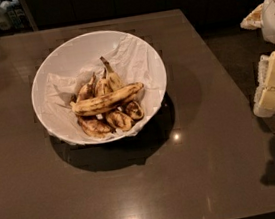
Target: Pick banana from white bowl
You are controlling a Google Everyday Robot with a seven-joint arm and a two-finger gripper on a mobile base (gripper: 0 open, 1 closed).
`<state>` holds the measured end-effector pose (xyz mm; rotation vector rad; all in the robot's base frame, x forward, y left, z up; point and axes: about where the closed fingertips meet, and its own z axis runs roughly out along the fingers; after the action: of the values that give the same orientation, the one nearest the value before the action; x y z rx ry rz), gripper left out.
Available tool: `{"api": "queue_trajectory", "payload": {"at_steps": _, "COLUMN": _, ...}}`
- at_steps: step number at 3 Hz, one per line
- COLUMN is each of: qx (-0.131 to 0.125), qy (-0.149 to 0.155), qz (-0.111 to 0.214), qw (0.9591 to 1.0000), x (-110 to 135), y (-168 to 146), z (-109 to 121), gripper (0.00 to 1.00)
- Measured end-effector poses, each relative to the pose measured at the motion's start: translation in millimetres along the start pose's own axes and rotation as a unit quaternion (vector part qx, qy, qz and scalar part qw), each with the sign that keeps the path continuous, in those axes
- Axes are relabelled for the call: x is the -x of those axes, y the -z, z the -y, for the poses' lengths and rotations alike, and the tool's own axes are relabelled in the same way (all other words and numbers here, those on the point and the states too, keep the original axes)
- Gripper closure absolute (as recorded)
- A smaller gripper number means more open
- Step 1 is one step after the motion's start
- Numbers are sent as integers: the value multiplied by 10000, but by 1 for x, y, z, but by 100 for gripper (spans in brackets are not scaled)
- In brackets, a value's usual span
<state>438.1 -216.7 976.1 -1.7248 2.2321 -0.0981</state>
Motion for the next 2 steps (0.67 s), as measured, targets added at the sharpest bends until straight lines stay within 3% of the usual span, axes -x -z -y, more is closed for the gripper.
{"api": "queue_trajectory", "payload": {"at_steps": 2, "qx": 106, "qy": -42, "qz": -53, "qw": 9999, "x": 11, "y": -3, "z": 5, "gripper": 0}}
